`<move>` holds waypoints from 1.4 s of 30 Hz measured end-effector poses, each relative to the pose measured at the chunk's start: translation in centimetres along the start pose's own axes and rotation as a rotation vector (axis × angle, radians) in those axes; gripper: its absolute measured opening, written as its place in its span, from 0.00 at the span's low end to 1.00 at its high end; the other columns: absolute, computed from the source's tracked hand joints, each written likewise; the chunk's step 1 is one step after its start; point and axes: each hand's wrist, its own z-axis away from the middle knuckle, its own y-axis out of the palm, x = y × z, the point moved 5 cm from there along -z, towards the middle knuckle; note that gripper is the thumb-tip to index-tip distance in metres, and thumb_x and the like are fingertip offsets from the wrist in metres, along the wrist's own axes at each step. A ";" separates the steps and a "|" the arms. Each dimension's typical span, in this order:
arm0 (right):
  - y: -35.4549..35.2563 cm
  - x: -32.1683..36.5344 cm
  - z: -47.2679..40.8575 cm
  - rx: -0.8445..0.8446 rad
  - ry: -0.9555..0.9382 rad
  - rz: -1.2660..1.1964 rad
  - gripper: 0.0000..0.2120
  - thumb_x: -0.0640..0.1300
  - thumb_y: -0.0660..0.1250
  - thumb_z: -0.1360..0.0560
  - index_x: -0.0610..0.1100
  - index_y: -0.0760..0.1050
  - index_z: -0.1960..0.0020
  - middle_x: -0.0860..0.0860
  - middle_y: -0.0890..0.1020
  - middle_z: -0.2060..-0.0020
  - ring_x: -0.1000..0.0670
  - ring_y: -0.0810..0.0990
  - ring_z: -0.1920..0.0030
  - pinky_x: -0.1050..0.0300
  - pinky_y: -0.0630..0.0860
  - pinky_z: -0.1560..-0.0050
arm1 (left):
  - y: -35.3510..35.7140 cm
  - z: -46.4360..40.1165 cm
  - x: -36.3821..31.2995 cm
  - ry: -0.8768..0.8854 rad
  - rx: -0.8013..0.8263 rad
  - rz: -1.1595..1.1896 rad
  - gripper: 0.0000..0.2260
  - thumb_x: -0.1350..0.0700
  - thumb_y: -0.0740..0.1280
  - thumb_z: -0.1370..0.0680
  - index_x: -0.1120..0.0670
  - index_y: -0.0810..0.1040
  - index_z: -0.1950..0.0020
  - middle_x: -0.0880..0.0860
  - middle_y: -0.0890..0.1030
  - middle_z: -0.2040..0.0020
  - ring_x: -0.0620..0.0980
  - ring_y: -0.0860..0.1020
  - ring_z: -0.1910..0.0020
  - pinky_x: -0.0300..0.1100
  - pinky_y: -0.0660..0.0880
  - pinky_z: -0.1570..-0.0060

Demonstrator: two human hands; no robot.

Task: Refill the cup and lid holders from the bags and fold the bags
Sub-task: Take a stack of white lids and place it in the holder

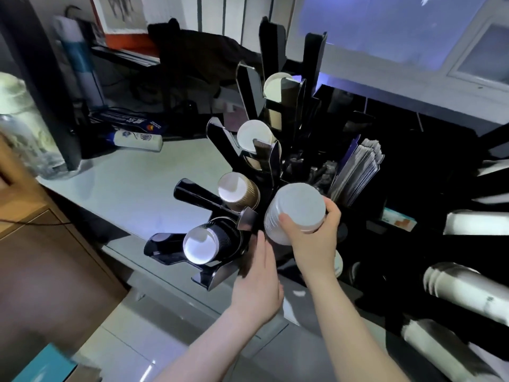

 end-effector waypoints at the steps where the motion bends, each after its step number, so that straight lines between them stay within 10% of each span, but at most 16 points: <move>1: 0.3 -0.2 0.1 -0.004 0.002 0.002 0.37 0.53 0.77 0.40 0.54 0.63 0.37 0.63 0.72 0.44 0.62 0.73 0.43 0.64 0.71 0.46 | -0.6 0.2 0.0 0.001 -0.026 -0.078 0.43 0.38 0.75 0.41 0.62 0.75 0.34 0.59 0.71 0.30 0.43 0.79 0.41 0.28 0.74 0.63; 7: 1.5 -0.4 0.5 -0.065 -0.010 0.074 0.37 0.50 0.77 0.35 0.50 0.60 0.34 0.54 0.72 0.42 0.54 0.73 0.42 0.55 0.72 0.43 | 0.8 -0.5 0.4 0.014 -0.026 0.057 0.38 0.52 0.57 0.21 0.61 0.34 0.24 0.55 0.33 0.23 0.48 0.55 0.24 0.38 0.72 0.42; 15: 2.3 -0.5 1.1 -0.157 0.022 0.127 0.41 0.60 0.74 0.38 0.50 0.59 0.33 0.54 0.70 0.42 0.54 0.70 0.45 0.59 0.66 0.47 | 1.6 -0.7 0.8 0.060 0.028 0.080 0.37 0.51 0.57 0.20 0.61 0.34 0.24 0.56 0.31 0.24 0.51 0.37 0.23 0.40 0.66 0.34; 21: 3.0 -1.2 1.2 -0.132 0.047 0.129 0.39 0.58 0.74 0.36 0.53 0.57 0.33 0.56 0.69 0.43 0.59 0.68 0.45 0.64 0.65 0.48 | 1.2 -0.9 0.8 0.064 0.018 0.161 0.37 0.50 0.56 0.19 0.58 0.31 0.24 0.55 0.31 0.24 0.52 0.41 0.22 0.42 0.65 0.34; 27: 2.7 -1.2 0.9 -0.106 0.086 0.359 0.43 0.61 0.71 0.32 0.45 0.54 0.27 0.47 0.62 0.30 0.46 0.61 0.30 0.49 0.64 0.34 | 1.2 -0.8 0.8 0.060 0.036 0.182 0.38 0.50 0.58 0.20 0.58 0.33 0.23 0.55 0.32 0.23 0.50 0.39 0.23 0.40 0.68 0.36; 33: 1.6 0.0 -0.4 -0.038 0.113 0.552 0.42 0.65 0.68 0.33 0.50 0.53 0.28 0.45 0.72 0.34 0.40 0.75 0.40 0.51 0.69 0.52 | 1.2 -0.7 0.9 0.032 0.025 0.194 0.37 0.55 0.58 0.22 0.61 0.35 0.24 0.55 0.34 0.22 0.50 0.37 0.23 0.38 0.63 0.31; 42: 1.1 -1.6 0.3 -0.090 0.094 0.666 0.40 0.65 0.66 0.31 0.45 0.59 0.27 0.48 0.63 0.28 0.43 0.59 0.31 0.41 0.62 0.33 | 1.0 -0.7 1.2 0.037 0.071 0.089 0.35 0.56 0.57 0.20 0.64 0.38 0.24 0.57 0.35 0.22 0.53 0.39 0.23 0.44 0.63 0.31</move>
